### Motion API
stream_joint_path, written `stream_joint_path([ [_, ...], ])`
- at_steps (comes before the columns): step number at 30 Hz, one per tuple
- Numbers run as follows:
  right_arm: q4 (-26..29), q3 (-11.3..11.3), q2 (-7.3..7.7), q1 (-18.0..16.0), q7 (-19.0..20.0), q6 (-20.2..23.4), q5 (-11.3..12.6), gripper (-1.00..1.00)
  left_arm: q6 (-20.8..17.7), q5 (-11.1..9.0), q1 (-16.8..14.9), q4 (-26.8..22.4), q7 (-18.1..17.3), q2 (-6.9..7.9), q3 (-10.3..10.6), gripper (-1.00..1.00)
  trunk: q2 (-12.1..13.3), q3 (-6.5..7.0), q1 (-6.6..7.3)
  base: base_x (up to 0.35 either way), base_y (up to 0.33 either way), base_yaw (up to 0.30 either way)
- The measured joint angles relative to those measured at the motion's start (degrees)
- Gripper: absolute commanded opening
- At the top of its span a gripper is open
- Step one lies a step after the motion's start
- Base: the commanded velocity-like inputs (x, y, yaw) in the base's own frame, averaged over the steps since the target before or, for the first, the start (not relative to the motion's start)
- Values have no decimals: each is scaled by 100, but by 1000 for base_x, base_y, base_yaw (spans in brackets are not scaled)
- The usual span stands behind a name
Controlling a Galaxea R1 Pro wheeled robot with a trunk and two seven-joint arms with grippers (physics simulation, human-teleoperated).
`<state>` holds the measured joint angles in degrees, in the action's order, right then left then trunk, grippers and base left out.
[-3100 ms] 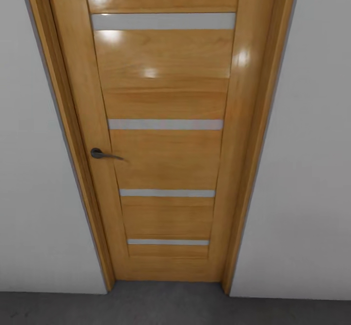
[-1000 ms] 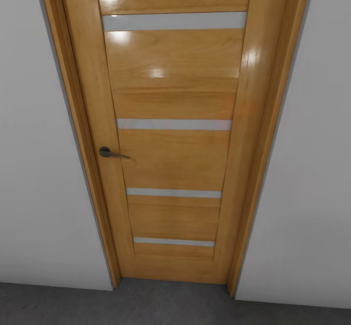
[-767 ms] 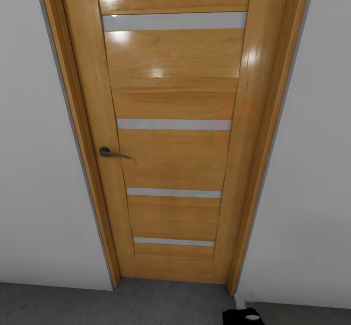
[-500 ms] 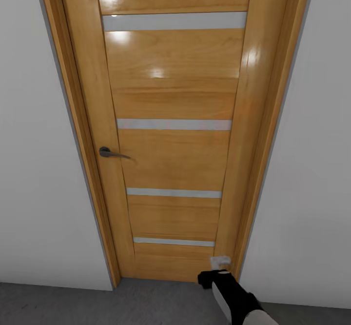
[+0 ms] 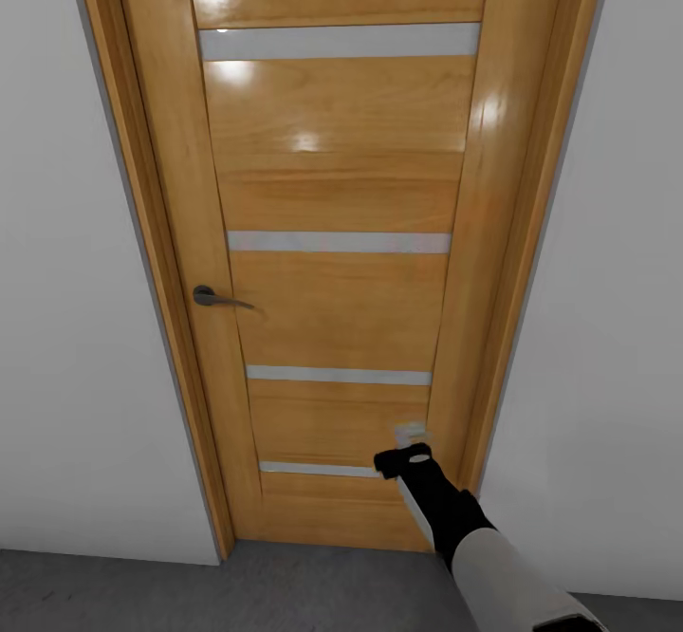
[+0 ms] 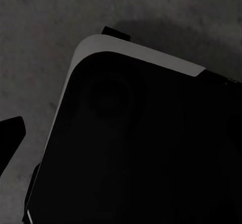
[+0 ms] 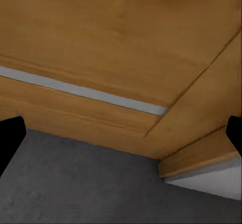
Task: Move the two storage containers from the living room to the garage. In the garage, place one container on the floor and stack the other container on top of it (either order is fine).
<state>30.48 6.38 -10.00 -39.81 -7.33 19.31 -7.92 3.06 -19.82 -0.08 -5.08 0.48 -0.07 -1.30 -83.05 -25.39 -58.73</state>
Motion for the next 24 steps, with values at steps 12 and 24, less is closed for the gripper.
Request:
stream_joint_path([
  [12,481,1092,0,-23,85,-77,68,100,-1,1,0,3,-2,10,0,100,0,0,0,0,0,0],
  [24,782,1372,0,-24,172,-189,491,100,0,6,0,1,-4,0,0,100,0,0,0,0,0,0],
])
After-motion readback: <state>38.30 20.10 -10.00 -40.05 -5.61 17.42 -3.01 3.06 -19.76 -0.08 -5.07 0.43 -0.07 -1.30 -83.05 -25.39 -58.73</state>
